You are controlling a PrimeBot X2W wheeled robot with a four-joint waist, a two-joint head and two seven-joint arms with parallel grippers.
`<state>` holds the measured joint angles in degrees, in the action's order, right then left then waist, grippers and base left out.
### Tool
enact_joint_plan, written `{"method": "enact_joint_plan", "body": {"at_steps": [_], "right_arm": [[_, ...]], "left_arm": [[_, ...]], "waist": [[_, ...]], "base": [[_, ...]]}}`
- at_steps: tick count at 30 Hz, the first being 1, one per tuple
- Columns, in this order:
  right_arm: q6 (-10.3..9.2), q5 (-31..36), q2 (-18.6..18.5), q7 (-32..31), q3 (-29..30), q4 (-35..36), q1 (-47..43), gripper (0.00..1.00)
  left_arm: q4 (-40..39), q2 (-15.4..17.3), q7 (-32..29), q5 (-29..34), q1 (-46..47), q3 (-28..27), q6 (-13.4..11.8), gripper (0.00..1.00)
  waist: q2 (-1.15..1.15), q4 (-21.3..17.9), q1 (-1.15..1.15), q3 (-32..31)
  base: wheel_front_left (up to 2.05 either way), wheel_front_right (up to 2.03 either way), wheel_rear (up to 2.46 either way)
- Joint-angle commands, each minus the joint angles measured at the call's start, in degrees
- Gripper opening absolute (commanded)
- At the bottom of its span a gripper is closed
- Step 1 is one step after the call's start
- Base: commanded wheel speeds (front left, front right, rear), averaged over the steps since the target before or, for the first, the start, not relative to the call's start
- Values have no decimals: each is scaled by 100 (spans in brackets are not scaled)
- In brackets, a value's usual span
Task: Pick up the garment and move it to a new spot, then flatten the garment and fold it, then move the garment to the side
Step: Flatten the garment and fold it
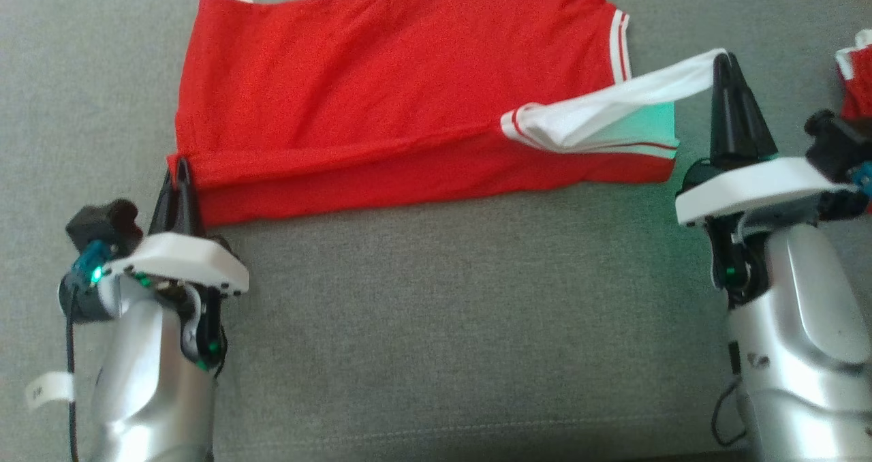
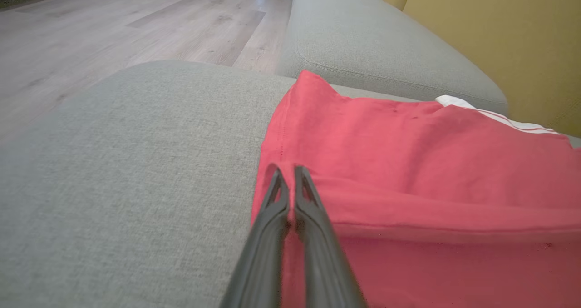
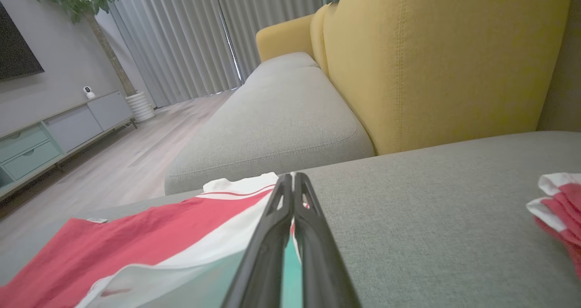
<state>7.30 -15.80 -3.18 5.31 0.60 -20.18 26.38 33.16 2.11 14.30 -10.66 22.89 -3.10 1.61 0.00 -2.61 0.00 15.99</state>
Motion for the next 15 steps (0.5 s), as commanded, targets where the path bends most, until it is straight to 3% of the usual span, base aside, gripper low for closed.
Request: {"method": "enact_joint_plan", "body": {"at_steps": [1,15], "right_arm": [[19,57,10,82,-96,103,212,0],[19,380,21,689,52,-1046,1148,0]], "left_arm": [[-120,141,70,59,217,-206,30,0],[218,147,70,358,936,-199,235,0]], "waist": [[0,38,0,105],[0,105,0,541]], "base": [[0,0,0],[0,0,0]]}}
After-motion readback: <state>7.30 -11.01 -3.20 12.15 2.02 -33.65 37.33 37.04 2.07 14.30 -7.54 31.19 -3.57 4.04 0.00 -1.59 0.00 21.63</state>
